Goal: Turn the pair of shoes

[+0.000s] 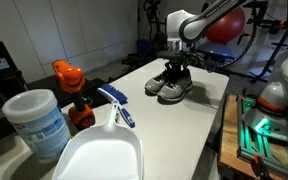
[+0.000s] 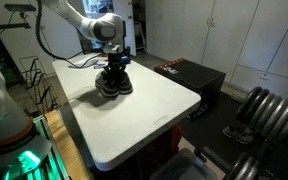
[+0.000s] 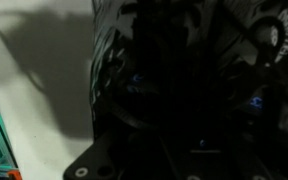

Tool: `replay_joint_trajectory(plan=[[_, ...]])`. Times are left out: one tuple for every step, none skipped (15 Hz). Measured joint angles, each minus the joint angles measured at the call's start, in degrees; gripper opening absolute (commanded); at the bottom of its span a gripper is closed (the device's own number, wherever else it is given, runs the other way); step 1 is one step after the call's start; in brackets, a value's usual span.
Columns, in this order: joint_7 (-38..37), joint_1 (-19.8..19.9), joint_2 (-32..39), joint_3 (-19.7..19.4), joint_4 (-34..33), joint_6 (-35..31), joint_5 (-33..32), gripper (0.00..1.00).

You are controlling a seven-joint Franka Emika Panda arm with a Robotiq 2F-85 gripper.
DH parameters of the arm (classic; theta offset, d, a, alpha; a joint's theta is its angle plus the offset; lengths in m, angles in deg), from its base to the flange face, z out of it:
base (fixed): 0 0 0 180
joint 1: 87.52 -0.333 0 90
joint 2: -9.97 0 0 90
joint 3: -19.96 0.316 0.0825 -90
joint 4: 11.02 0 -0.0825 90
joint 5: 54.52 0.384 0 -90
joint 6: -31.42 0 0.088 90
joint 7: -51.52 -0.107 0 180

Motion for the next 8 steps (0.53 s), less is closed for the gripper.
replay_joint_trajectory(plan=[[0.0, 0.0, 0.0, 0.0, 0.0, 0.0, 0.0, 0.03], [0.0, 0.0, 0.0, 0.0, 0.0, -0.2, 0.0, 0.05], [0.0, 0.0, 0.0, -0.1, 0.0, -0.2, 0.0, 0.05], [0.0, 0.0, 0.0, -0.1, 0.0, -0.2, 0.0, 0.05], [0.0, 0.0, 0.0, -0.1, 0.0, -0.2, 0.1, 0.05], [0.2, 0.0, -0.1, -0.1, 0.0, -0.1, 0.2, 0.05], [0.4, -0.1, -0.3, -0.1, 0.0, 0.2, 0.2, 0.05], [0.9, -0.2, -0.7, -0.1, 0.0, 0.7, 0.2, 0.04]])
